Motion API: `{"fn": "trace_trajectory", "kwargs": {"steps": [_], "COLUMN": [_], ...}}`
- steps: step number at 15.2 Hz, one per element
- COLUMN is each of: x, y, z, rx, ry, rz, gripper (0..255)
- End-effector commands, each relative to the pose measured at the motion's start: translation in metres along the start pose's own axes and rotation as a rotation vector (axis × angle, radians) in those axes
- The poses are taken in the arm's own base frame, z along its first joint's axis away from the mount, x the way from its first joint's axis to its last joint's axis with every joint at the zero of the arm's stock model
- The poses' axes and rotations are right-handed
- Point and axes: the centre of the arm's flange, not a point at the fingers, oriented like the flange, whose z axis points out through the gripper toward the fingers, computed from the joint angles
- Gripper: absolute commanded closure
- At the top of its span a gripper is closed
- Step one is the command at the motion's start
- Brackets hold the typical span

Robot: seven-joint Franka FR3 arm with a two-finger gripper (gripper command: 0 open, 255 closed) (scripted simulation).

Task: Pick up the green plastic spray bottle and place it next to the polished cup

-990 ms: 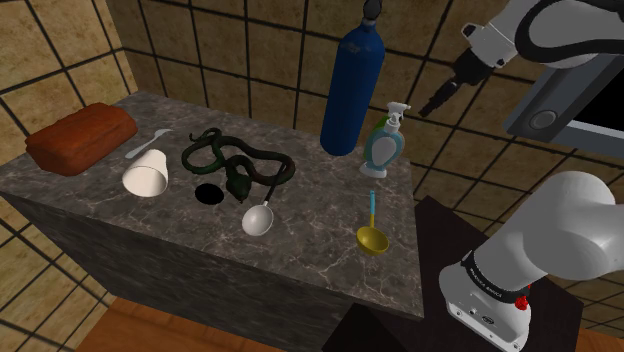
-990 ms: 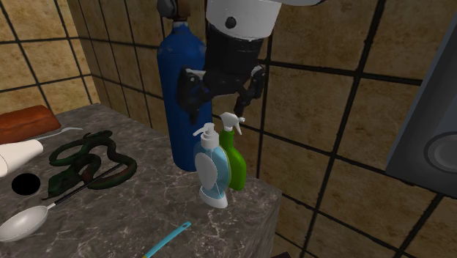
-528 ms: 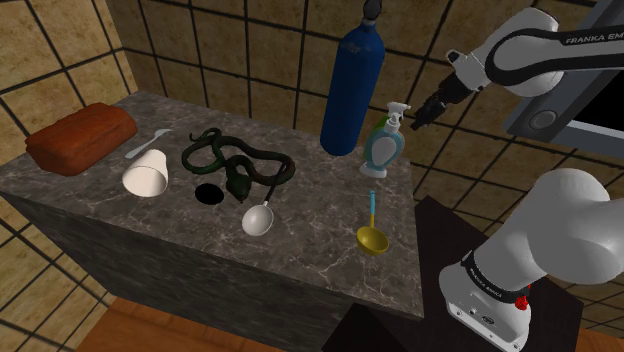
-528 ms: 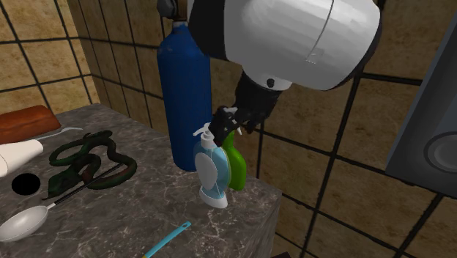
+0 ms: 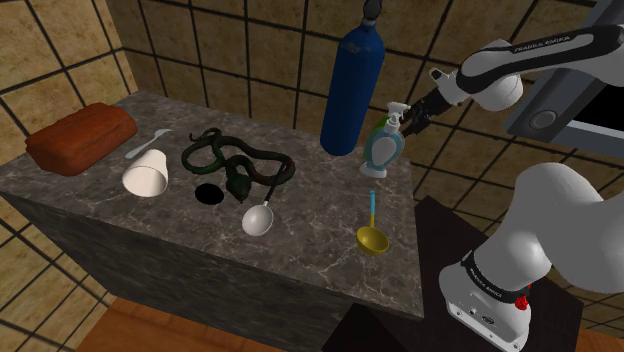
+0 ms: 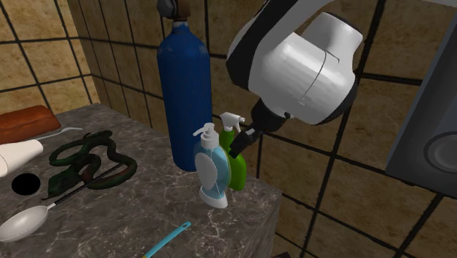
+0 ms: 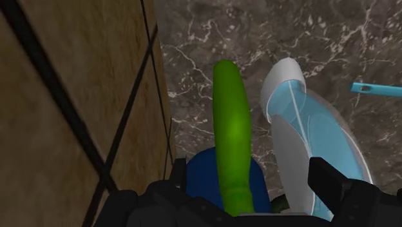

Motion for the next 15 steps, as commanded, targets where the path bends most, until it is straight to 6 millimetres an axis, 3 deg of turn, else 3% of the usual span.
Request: {"fn": "trace_trajectory", "kwargs": {"steps": [1, 6, 14, 15], "x": [-0.002, -0.002, -0.002, -0.002], "y": [0.002, 0.002, 0.002, 0.002], "z": [0.012, 0.041, 0.041, 0.041], "rx": [0.0, 0.0, 0.0, 0.0], "ry": [0.001, 0.001, 0.001, 0.001], "rz": [-0.011, -0.011, -0.011, -0.011], "gripper": [0, 0, 0, 255]}}
